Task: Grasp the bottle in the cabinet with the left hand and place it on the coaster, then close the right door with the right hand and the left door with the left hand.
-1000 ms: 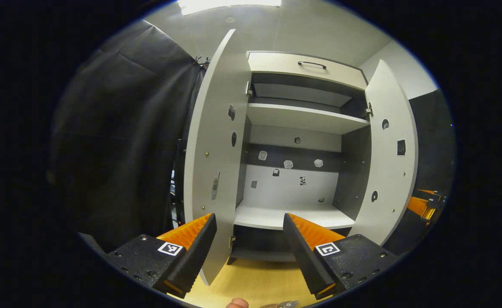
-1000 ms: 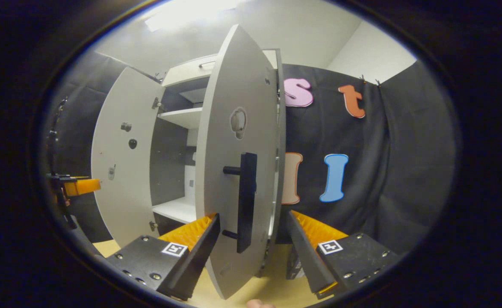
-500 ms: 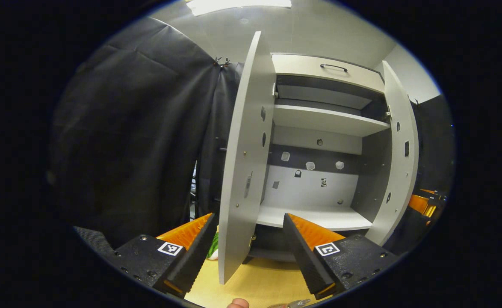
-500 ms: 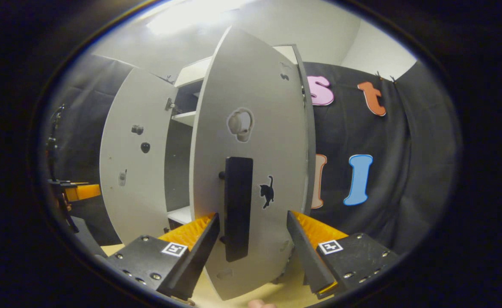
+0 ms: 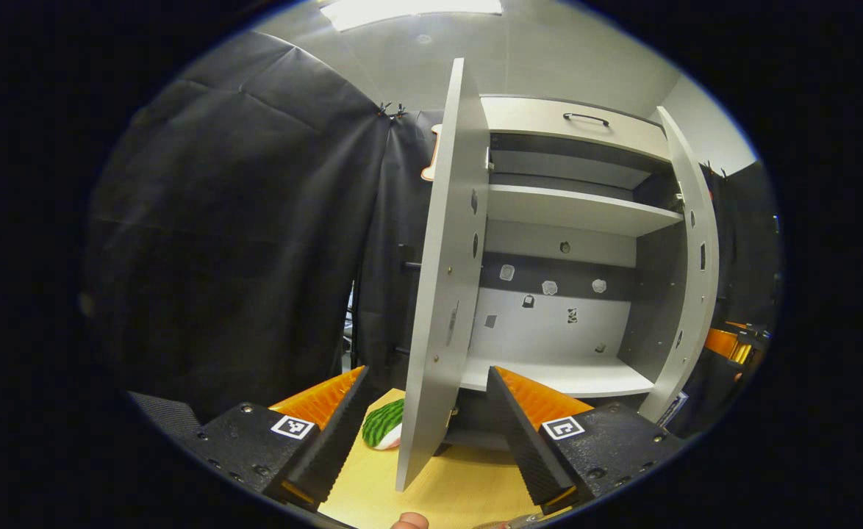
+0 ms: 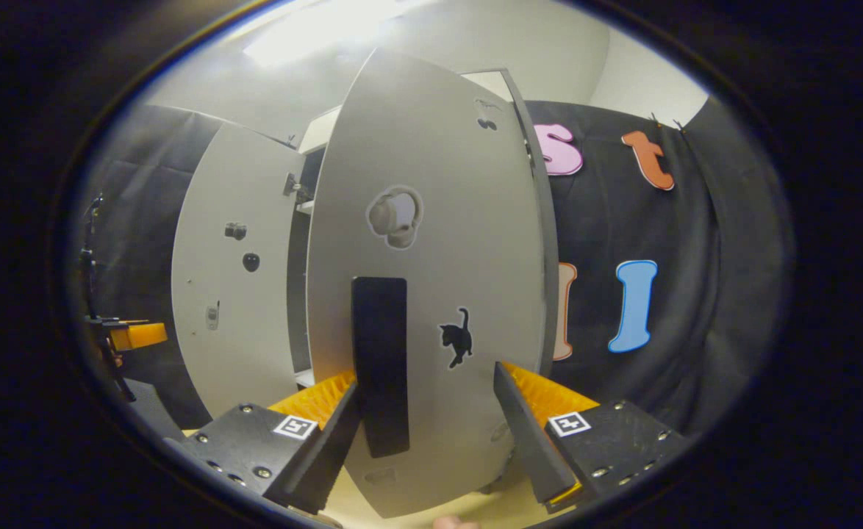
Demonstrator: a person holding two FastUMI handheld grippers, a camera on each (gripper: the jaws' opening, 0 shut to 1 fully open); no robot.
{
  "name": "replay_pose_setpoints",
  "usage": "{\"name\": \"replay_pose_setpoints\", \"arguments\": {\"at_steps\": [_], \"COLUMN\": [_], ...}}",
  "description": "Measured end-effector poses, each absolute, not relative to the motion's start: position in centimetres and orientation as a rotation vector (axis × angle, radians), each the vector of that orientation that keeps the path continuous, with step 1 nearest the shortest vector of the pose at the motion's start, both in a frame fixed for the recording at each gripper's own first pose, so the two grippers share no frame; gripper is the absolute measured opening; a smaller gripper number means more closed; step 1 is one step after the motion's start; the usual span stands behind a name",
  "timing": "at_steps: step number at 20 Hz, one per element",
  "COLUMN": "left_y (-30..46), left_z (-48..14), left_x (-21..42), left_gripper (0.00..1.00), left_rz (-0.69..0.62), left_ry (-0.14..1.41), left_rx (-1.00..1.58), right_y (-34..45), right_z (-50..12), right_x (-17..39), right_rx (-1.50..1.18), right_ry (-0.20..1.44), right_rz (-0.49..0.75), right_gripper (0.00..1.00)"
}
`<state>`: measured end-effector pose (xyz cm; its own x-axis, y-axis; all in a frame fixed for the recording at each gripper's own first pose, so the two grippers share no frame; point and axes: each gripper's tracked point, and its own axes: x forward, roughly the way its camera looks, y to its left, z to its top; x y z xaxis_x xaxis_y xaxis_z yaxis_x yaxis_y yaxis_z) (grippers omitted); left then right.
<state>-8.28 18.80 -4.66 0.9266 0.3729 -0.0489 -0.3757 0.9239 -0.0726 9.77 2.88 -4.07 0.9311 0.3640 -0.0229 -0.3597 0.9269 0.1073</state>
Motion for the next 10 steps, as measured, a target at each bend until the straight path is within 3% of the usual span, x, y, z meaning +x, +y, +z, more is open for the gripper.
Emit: {"name": "replay_pose_setpoints", "arguments": {"at_steps": [2, 4, 5, 6, 10], "left_y": [19.3, 19.9, 20.1, 20.5, 22.0], "left_z": [-4.7, -4.6, -4.5, -4.4, -4.5], "left_x": [-8.7, -9.1, -9.3, -9.5, -10.1], "left_gripper": [0.97, 0.93, 0.97, 0.93, 0.96], "left_rz": [0.39, 0.396, 0.399, 0.405, 0.423], "left_ry": [0.036, 0.034, 0.033, 0.032, 0.028], "left_rx": [-0.071, -0.065, -0.062, -0.06, -0.063], "right_y": [3.7, 4.6, 5.0, 5.3, 6.5], "right_z": [-4.1, -4.2, -4.2, -4.3, -4.5], "right_x": [10.2, 10.4, 10.6, 10.9, 11.6], "right_rx": [0.101, 0.104, 0.108, 0.112, 0.106], "right_ry": [0.04, 0.043, 0.045, 0.05, 0.064], "right_rz": [0.365, 0.357, 0.352, 0.346, 0.316], "right_gripper": [0.98, 0.98, 0.98, 0.98, 0.98]}}
